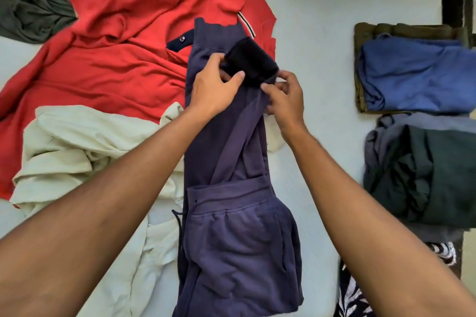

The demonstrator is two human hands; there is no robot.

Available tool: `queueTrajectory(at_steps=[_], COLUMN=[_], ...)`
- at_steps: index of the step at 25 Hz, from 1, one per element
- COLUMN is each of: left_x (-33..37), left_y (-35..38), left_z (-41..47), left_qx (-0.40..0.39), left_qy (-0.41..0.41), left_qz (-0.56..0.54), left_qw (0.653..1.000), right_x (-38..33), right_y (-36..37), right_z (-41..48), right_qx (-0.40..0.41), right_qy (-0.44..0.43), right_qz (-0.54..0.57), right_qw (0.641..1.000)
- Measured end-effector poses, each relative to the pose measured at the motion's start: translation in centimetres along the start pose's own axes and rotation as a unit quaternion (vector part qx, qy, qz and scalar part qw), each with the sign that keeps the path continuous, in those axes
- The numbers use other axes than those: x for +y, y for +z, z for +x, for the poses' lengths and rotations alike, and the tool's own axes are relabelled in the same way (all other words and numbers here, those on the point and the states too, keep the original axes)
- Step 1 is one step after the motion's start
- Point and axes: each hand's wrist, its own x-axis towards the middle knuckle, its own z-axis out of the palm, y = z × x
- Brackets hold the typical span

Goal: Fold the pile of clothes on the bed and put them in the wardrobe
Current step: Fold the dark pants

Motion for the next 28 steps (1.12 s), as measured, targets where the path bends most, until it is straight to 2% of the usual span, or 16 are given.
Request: queueTrajectory(at_steps=[2,5,8,10,11,14,15,17,19,21,24,26,28], left_x=[1.1,2.5,4.1,5.1,5.1,3.9,3.3,2.8,3.2,4.5,7.4,8.2,7.7], left_y=[0.7,0.7,-0.3,-1.6,-2.1,-3.4,-3.5,-3.9,-4.0,-3.5,-2.4,-2.2,-2.3], left_z=[0.6,1.0,1.6,2.3,2.9,5.1,5.6,6.4,6.9,7.3,6.5,6.4,6.2], left_qx=[-0.048,-0.041,-0.097,-0.14,-0.132,-0.075,-0.061,-0.028,-0.034,-0.05,-0.094,-0.119,-0.126], left_qy=[-0.019,-0.078,-0.171,-0.17,-0.153,-0.108,-0.118,-0.161,-0.211,-0.229,-0.189,-0.138,-0.13], left_qz=[-0.071,-0.212,-0.338,-0.411,-0.426,-0.328,-0.317,-0.342,-0.353,-0.348,-0.305,-0.281,-0.289], left_qw=[0.996,0.973,0.92,0.885,0.882,0.935,0.939,0.925,0.911,0.908,0.929,0.942,0.94], right_x=[-1.4,-3.3,-5.0,-5.7,-5.9,-5.5,-5.3,-4.9,-4.7,-4.7,-4.0,-3.6,-3.5], right_y=[0.7,1.9,3.1,4.6,5.4,6.5,6.1,4.7,3.4,3.2,4.2,5.1,5.4], right_z=[0.2,1.5,2.1,1.7,1.4,1.3,1.5,2.6,3.3,3.1,2.2,2.0,2.6], right_qx=[-0.021,0.015,-0.003,-0.009,-0.031,-0.181,-0.209,-0.169,-0.103,-0.116,-0.131,-0.093,-0.046], right_qy=[-0.065,-0.112,-0.16,-0.217,-0.241,-0.229,-0.212,-0.188,-0.161,-0.132,-0.142,-0.134,-0.082], right_qz=[-0.038,-0.09,-0.096,-0.143,-0.155,-0.179,-0.18,-0.16,-0.156,-0.142,-0.134,-0.093,0.002], right_qw=[0.997,0.989,0.982,0.966,0.958,0.94,0.938,0.954,0.969,0.974,0.972,0.982,0.996])
